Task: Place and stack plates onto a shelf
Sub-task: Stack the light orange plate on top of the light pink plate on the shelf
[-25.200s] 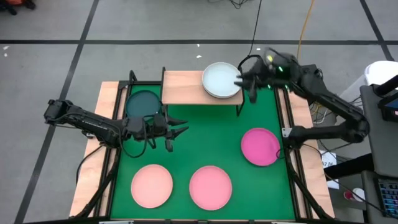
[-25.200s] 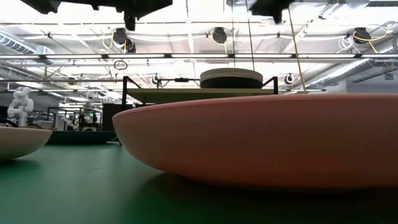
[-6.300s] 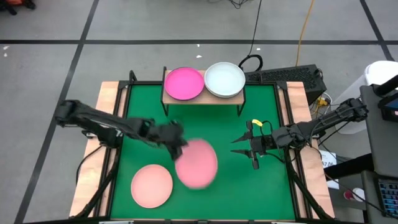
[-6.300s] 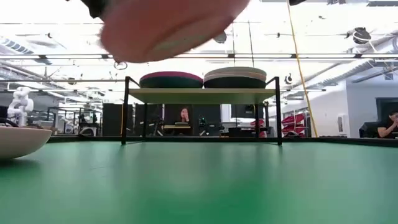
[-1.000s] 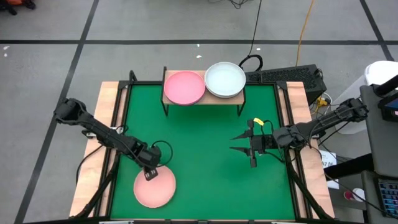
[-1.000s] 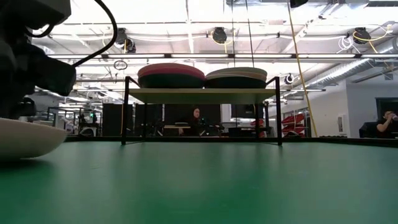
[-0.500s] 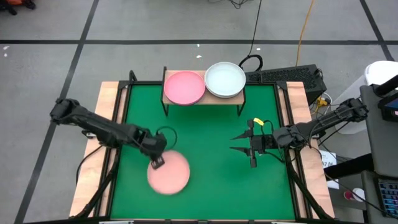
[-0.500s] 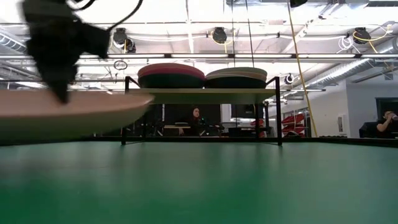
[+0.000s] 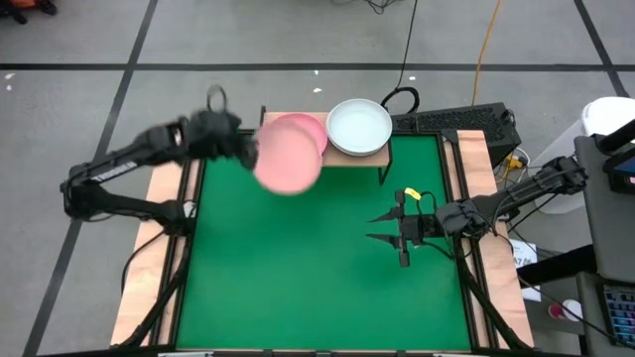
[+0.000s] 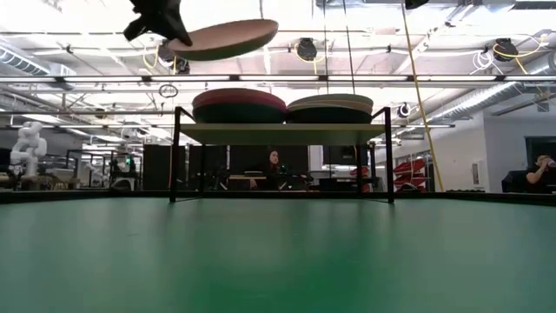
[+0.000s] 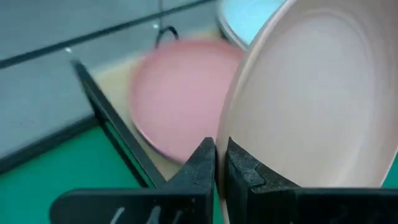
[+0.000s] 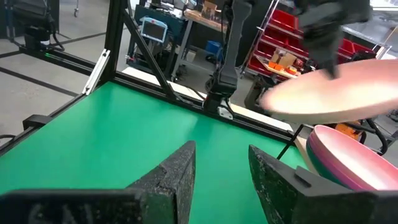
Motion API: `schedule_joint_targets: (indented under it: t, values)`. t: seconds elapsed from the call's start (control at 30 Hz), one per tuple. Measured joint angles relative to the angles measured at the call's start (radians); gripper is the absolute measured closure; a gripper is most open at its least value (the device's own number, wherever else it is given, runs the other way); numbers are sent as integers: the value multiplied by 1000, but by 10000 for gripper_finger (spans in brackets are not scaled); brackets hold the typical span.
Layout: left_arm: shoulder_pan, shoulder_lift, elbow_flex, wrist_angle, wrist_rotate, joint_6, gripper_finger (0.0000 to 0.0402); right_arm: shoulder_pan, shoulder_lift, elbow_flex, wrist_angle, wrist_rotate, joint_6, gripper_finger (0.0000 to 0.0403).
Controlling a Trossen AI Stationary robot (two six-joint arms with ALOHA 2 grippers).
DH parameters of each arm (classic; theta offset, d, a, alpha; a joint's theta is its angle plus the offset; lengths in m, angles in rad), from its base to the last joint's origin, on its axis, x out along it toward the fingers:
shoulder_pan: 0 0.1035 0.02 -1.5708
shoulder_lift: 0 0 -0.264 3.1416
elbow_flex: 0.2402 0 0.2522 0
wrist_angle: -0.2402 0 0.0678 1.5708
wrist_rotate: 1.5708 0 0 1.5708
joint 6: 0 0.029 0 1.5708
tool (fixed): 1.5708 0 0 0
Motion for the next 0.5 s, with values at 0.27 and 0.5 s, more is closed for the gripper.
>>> schedule_joint_targets:
  t: [0.27, 0.5]
  values:
    - [357, 182, 101, 8, 357, 52, 390, 0, 0, 0, 5, 0, -18, 273]
    - [462, 340, 211, 4, 446, 66, 379, 0, 0, 0, 6, 0, -18, 273]
